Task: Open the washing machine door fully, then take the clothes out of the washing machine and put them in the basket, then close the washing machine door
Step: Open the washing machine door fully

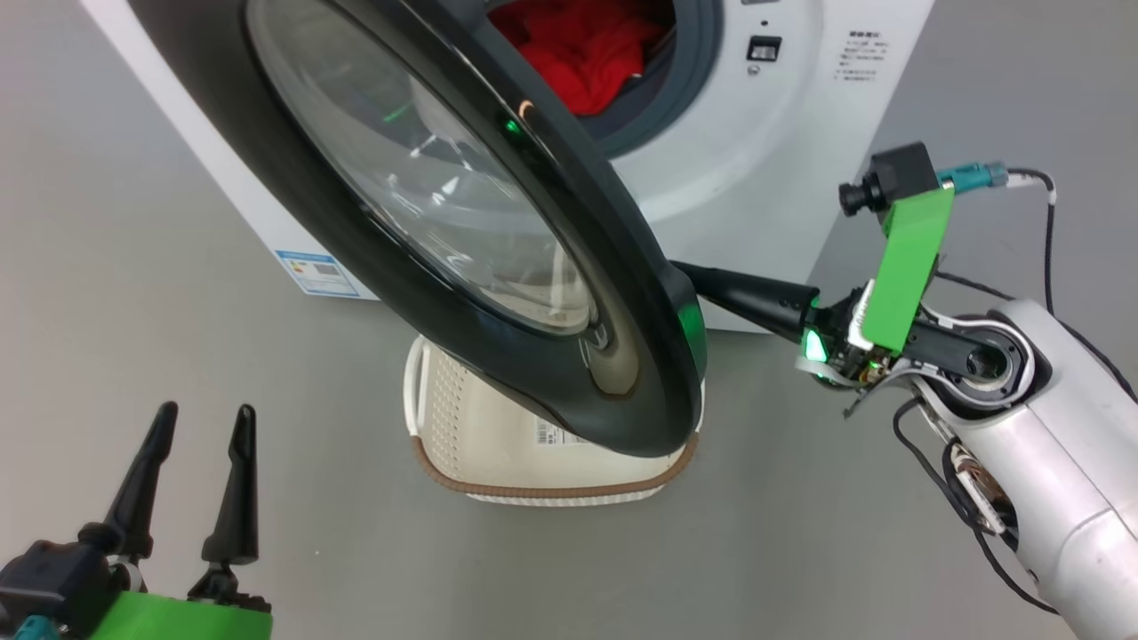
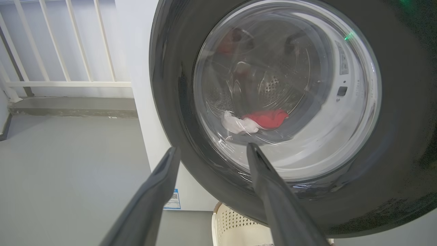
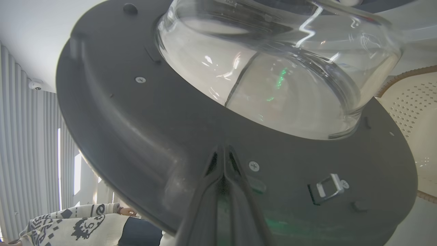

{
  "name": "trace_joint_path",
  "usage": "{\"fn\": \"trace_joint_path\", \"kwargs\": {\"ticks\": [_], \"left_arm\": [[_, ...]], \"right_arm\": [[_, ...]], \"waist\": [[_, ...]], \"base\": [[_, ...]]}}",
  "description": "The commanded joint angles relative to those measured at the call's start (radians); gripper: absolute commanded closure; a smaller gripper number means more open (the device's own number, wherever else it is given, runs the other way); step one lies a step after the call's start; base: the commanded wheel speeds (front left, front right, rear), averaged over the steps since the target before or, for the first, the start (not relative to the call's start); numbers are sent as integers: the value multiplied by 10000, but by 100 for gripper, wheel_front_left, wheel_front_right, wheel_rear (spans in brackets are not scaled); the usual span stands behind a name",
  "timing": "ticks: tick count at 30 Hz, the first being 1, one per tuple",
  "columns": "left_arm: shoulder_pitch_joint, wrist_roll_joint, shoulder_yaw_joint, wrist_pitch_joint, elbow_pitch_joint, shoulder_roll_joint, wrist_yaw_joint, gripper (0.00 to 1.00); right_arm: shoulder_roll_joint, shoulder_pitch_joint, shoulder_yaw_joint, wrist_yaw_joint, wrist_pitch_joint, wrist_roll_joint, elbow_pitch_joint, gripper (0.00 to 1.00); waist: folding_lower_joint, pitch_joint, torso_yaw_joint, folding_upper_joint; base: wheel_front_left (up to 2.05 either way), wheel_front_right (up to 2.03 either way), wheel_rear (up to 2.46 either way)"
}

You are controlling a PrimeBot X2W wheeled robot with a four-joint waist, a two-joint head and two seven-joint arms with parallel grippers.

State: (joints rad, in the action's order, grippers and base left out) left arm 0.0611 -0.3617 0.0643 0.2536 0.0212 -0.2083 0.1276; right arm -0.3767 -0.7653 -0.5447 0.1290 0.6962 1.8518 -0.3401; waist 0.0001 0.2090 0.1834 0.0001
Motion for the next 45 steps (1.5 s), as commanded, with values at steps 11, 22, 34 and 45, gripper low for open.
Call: {"fn": "trace_joint_path", "kwargs": {"ticks": [11,22,34,45], "left_arm": [[-51,158,-393,82,-91,-109,31,0],[-134,211,-483,82,-38,-51,31,0],[-277,327,-488,82,101,20,31,0],[-350,384,-426,82,229,70,31,0]], "right_arm": [[-293,515,-931,17,-429,683,667,100],[-443,519,-1674,17,-781,1127,1042,100],[-438,697,-2167,17,-901,1630,1459,100],[-212,889,-2475,17,-973,1760,1680,100]], "waist": [[0,-424,668,-1],[0,-538,1409,-1],[0,-938,2253,-1],[0,-1163,3046,-1]], "base": [[0,0,0],[0,0,0],[0,0,0],[0,0,0]]}}
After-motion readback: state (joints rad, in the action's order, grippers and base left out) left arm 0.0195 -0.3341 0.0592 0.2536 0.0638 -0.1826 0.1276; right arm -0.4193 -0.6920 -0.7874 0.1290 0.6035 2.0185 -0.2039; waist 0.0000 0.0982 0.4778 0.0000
